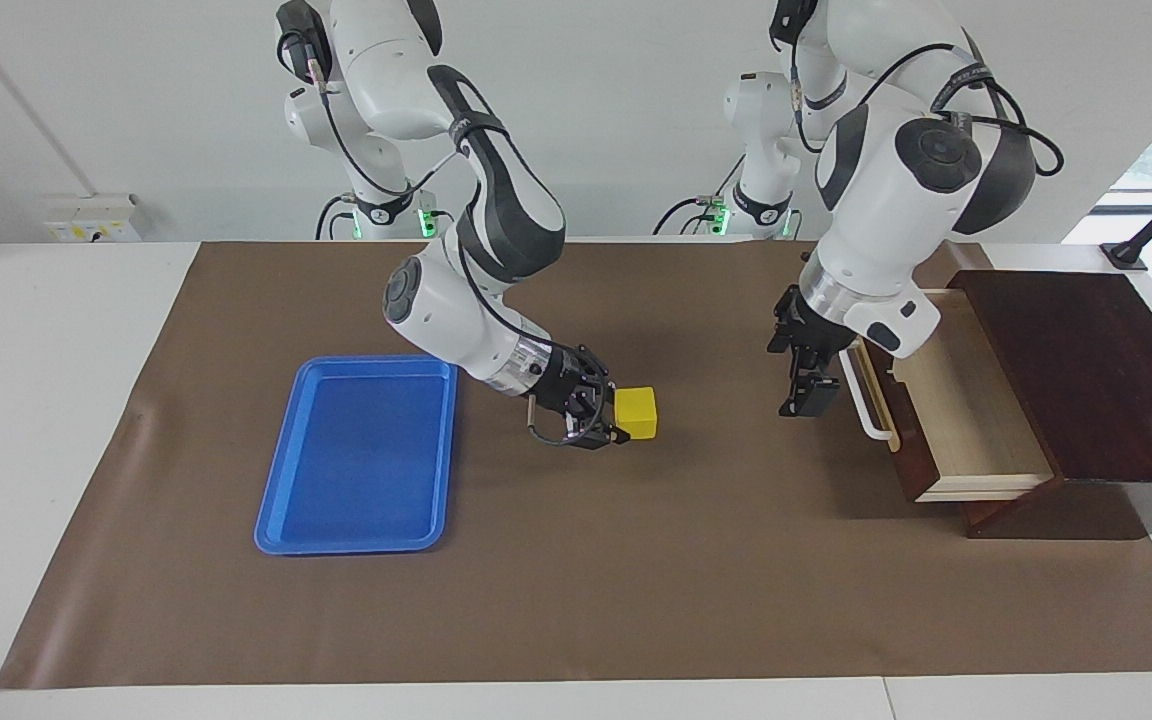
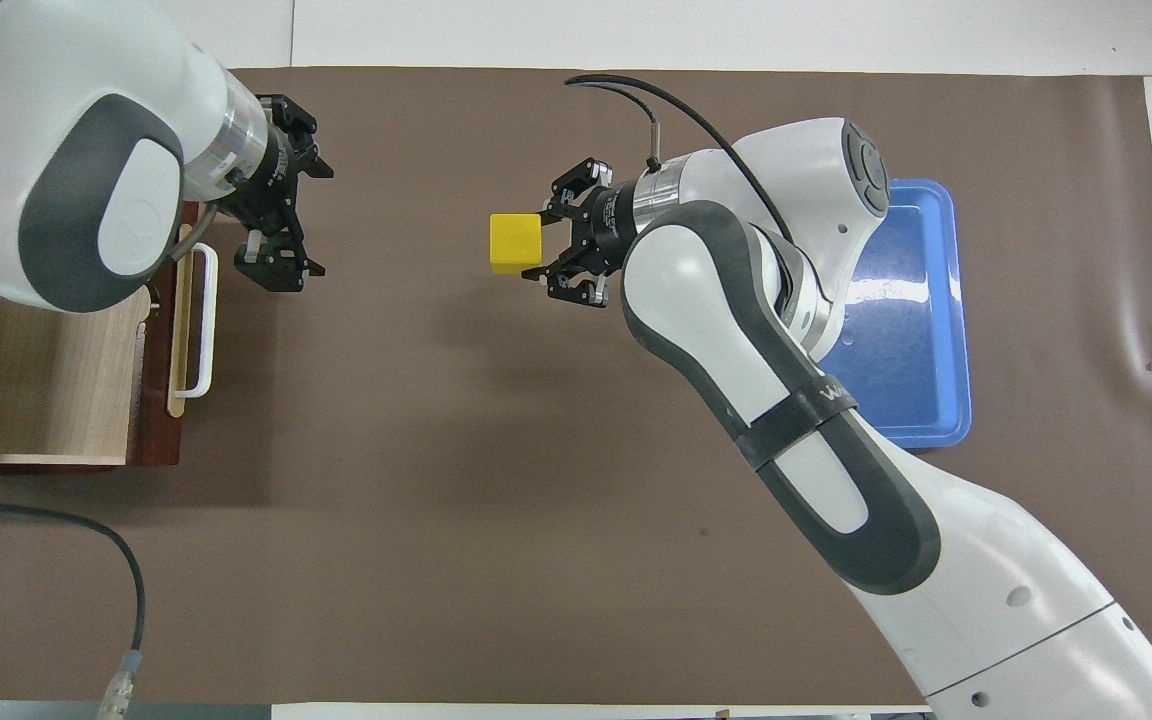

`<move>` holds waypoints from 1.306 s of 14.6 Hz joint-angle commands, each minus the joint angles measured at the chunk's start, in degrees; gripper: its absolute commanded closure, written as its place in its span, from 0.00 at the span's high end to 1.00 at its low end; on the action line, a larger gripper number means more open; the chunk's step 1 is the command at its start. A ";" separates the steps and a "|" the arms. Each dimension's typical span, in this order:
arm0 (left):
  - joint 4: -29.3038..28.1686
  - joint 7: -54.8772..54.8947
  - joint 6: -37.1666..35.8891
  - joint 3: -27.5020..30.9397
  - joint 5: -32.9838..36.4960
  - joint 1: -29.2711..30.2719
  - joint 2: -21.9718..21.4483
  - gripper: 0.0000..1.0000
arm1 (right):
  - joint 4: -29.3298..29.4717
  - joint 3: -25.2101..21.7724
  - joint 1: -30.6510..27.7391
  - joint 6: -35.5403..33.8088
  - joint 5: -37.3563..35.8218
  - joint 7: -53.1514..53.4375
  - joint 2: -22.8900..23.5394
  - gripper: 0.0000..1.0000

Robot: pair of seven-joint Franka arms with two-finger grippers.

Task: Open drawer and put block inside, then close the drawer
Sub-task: 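Pass the yellow block from the right gripper to the left gripper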

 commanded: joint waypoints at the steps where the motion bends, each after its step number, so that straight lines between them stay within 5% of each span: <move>1: 4.58 -6.00 -1.36 0.97 0.71 -5.98 3.92 1.00 | 1.59 0.03 1.58 2.89 1.28 0.80 2.18 0.00; 7: 2.38 -13.40 2.25 0.88 5.55 -12.51 6.73 1.00 | 1.59 0.03 2.64 3.61 1.81 1.24 2.18 0.00; 19: -0.69 -15.96 6.90 1.24 7.40 -12.60 7.09 1.00 | 1.50 -0.06 2.55 3.70 1.02 1.06 2.18 0.00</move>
